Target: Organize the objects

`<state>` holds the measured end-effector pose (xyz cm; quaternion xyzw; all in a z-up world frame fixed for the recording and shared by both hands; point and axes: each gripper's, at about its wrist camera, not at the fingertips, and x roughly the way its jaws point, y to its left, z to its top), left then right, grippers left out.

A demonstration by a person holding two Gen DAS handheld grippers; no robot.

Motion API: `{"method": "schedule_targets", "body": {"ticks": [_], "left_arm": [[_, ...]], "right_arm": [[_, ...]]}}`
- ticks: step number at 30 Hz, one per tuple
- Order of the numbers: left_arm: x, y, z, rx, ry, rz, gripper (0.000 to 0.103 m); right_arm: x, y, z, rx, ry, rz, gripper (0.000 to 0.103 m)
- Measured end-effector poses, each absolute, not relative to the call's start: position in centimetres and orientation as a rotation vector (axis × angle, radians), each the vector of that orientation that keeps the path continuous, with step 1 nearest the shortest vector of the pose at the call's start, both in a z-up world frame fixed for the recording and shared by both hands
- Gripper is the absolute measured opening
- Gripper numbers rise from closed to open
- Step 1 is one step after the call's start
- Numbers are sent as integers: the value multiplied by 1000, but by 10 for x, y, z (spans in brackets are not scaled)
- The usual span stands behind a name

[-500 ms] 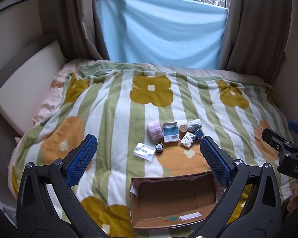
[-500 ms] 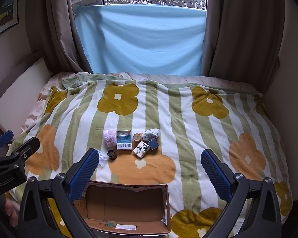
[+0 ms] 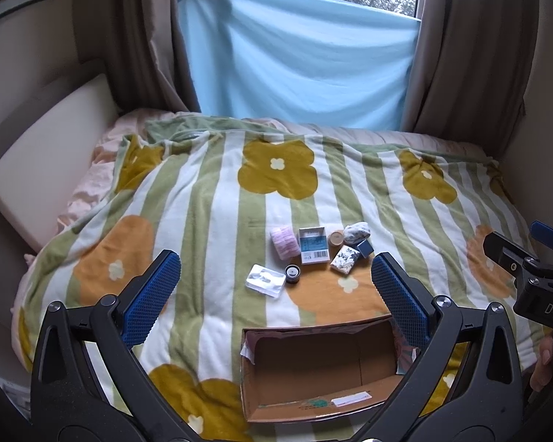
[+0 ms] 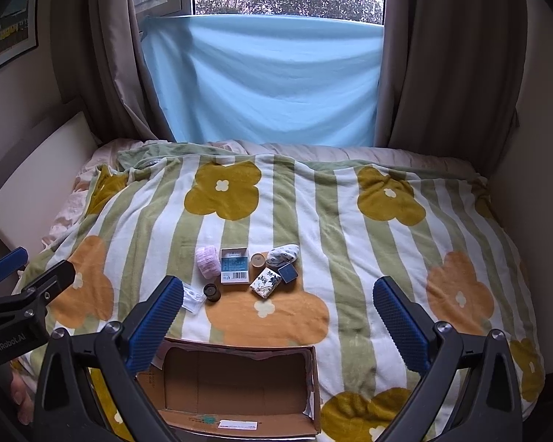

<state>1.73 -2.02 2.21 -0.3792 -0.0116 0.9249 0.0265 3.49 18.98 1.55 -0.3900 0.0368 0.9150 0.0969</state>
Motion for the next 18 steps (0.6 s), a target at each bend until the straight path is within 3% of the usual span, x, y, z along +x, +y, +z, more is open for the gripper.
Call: {"method": "schedule_targets", "body": {"ticks": [18], "left_arm": [[17,-20,21,-1146,-54,2864,103]], "right_arm": [[38,189,17,-1134,110,2719,102]]}}
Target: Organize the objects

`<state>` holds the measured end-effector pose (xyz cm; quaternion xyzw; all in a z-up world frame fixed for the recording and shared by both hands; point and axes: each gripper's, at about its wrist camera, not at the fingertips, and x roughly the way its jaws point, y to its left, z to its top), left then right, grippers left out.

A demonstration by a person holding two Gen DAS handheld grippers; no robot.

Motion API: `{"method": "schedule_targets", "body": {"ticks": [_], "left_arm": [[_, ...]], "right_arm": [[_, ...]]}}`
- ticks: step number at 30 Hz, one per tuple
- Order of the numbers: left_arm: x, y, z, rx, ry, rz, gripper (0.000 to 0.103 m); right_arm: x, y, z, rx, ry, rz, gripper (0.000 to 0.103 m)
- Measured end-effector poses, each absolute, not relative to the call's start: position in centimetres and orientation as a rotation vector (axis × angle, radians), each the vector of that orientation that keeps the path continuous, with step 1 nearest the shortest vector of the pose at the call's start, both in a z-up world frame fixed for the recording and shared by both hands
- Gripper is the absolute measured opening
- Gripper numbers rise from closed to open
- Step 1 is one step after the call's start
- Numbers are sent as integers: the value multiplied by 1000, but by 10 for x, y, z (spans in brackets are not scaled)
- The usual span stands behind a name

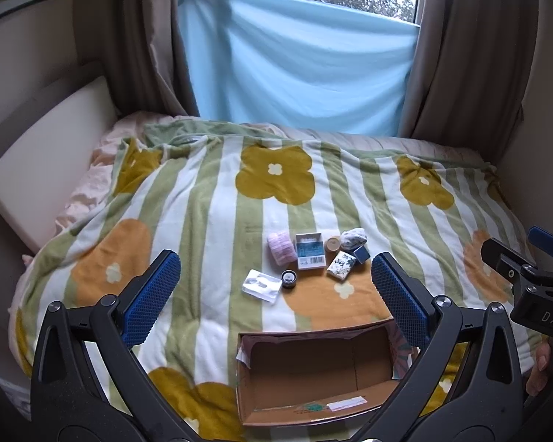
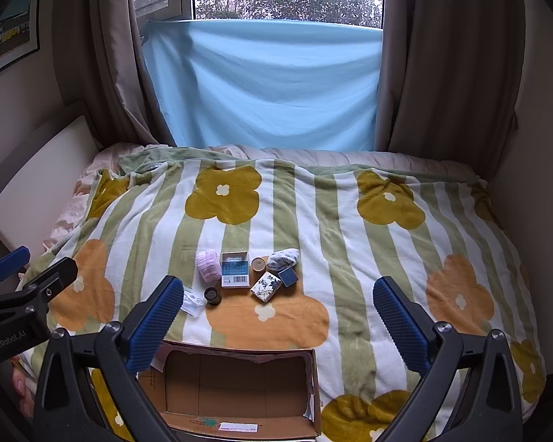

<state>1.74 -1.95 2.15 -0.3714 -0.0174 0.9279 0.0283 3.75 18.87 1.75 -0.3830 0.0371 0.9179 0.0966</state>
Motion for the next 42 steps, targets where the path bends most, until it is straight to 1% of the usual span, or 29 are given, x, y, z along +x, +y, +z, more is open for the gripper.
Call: {"method": "schedule_targets", "body": {"ticks": [8,19,31,42], "left_arm": [[18,-14,22,-1131,-5,2879,103],[19,-14,22,-1108,-20,2890,103],[16,-17,26,-1097,-77,2876,103],[19,-21,28,-1103,-65,2881,103]], "right_arm": [[36,191,21,-1103,130,2728,102],[40,190,12,-1098,105,2740,102],[41,193,12,-1105,178,2763,102],[38,184,14,-1108,119,2800,102]]}}
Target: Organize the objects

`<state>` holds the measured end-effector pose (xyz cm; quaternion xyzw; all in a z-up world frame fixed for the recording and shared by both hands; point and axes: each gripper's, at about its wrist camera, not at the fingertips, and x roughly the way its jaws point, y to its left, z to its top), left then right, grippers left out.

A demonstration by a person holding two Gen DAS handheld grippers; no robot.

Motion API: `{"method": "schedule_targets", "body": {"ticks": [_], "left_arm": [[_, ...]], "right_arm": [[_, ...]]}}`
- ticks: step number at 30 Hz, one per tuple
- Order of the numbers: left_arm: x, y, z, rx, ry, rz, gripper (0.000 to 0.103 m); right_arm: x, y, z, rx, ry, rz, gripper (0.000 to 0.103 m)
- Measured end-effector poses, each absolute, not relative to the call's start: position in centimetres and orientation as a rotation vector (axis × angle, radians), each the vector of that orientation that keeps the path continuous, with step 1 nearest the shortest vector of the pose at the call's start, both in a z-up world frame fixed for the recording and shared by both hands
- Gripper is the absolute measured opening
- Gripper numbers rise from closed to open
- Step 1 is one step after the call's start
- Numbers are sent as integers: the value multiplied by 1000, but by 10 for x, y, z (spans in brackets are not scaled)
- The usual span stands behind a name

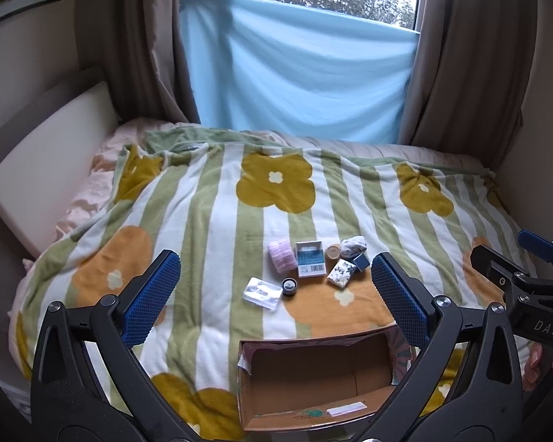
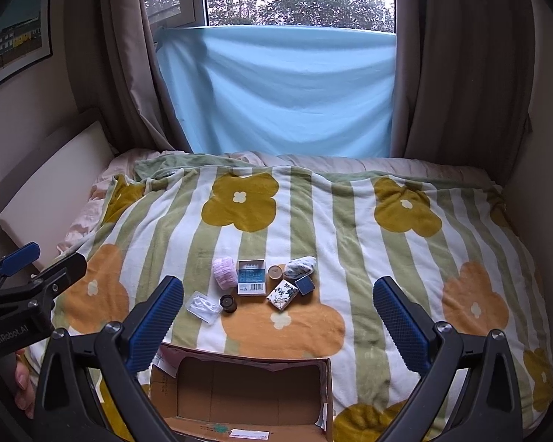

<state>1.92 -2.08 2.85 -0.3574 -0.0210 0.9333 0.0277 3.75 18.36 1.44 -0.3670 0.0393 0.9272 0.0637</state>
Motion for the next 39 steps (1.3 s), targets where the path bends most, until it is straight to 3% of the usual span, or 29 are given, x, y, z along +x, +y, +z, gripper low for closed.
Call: {"method": "schedule_targets", "body": {"ticks": [12,21,37,39], "left_arm": [[1,-40,19,-1142,-26,2887,103],[-39,-42,-29,-1250,184,2726,103],[-161,-23,-239,-1557,359,2282,103],[-169,-19,-264,-1592,383,2226,103]], "right_arm": [[27,191,9,-1130,22,2829,102],[-10,212,-27,-1242,-63,2859,102],[-112,268,-189,-1485,-91,2764,102],[-123,272,-210,-1518,-85,2755,97]]}}
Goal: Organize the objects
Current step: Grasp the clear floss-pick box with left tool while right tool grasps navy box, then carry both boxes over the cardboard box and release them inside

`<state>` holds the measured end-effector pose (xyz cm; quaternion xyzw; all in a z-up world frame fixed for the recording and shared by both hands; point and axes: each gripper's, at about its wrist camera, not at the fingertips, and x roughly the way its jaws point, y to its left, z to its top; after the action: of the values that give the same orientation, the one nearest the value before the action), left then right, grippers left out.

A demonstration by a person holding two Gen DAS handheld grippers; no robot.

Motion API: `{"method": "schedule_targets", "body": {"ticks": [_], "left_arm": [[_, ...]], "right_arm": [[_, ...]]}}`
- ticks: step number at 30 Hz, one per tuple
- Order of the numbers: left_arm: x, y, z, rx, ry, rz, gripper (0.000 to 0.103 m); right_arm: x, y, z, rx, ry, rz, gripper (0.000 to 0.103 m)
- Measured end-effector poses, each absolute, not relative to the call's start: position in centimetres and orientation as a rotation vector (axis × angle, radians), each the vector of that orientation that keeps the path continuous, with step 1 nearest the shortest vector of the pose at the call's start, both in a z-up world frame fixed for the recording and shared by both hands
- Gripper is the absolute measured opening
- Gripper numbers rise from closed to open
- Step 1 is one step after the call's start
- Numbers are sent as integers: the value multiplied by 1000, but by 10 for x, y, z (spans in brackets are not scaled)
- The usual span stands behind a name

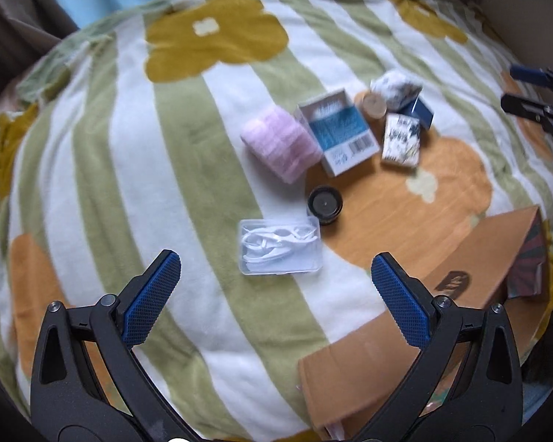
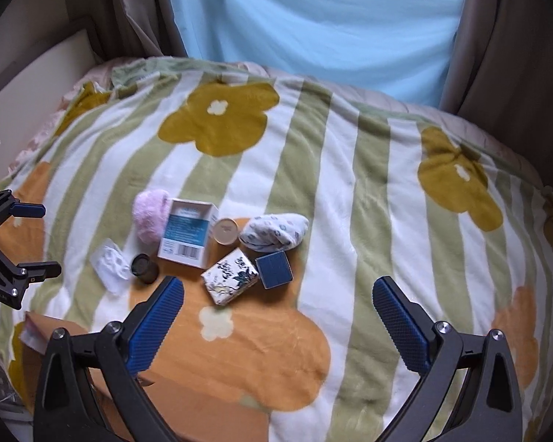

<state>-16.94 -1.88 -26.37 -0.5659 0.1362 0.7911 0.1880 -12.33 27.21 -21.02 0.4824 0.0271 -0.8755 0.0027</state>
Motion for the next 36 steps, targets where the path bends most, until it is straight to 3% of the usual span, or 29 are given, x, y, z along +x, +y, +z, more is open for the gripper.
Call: {"method": "schedule_targets", "body": {"ticks": [6,10,20,29,36], "left_arm": [[-181,-12,-311,-1629,436,2143,102],[-185,-6,-334,-1657,500,2092,99],[-188,-5,-362,-1716,477,2049,96],[-189,-5,-369,-1727,463,2047,81],[-189,-4,-365,-1712,475,2061,80]], "right_arm": [[-155,283,-263,1589,90,-2675,74],[-167,284,-286,1630,142,-2631,67],[-173,282,-311,1677,226,-2551,55],[-179,281,-320,1690,264,-2498,41],[-180,276,-320,1681,275,-2501,32]]}}
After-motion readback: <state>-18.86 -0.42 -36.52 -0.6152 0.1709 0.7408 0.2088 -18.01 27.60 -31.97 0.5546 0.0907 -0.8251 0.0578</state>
